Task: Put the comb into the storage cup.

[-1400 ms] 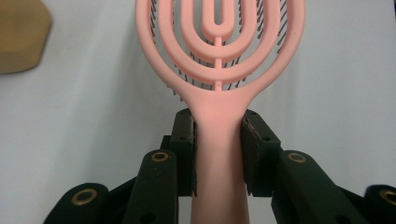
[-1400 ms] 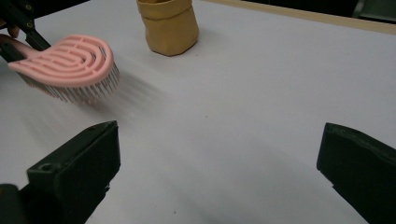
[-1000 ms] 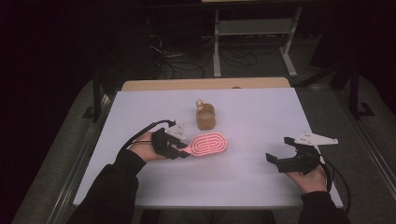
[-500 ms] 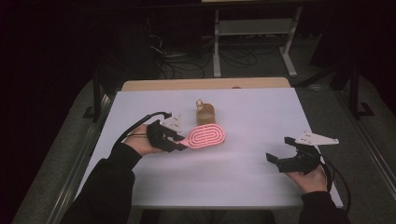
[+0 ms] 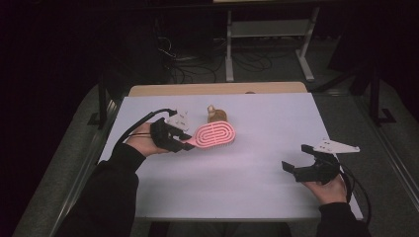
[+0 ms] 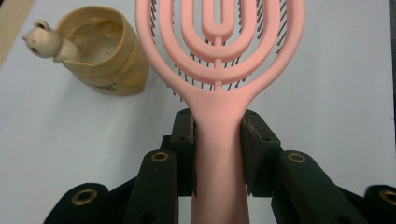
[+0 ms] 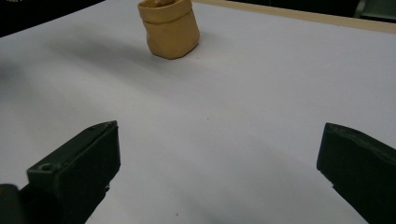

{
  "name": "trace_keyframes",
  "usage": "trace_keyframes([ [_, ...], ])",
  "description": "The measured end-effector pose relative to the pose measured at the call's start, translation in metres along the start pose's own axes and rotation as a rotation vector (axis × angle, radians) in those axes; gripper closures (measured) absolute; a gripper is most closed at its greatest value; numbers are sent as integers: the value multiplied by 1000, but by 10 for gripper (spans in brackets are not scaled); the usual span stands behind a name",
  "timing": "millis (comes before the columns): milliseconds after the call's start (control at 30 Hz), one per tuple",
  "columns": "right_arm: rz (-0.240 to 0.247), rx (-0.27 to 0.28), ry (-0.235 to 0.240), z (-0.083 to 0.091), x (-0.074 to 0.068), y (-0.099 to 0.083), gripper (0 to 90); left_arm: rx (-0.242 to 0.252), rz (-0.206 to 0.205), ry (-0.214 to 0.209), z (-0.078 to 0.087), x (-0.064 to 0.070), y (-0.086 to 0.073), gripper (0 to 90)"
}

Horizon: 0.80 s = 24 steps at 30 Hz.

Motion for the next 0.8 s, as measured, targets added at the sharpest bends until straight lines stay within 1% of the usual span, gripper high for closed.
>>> trace_keyframes([
  [200,-4,20,13,0,-2,10,0,0,-15,18,7,-3,8,692],
  [267,-6,24,21,0,-3,16,0,-6,-26,27,9,-4,11,692],
  [400,-9,38,45,-1,-6,29,0,4,-33,37,11,-4,19,692],
  [467,-11,37,59,-2,-7,36,0,-2,-41,38,12,-4,21,692],
  [567,-12,29,82,-5,-10,45,0,3,-44,40,13,-5,25,692],
  [800,9,14,123,-12,-18,67,0,19,-54,53,19,-6,35,692],
])
Point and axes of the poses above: each handheld gripper's, and its own axes: z roughly backward along the jaws, y roughly out of its top, x roughly to its right, the point moved 5 cm from there along -z, roughly forward along the jaws, and after that the axes turned 9 degrees about x, right-handed, at the moved point
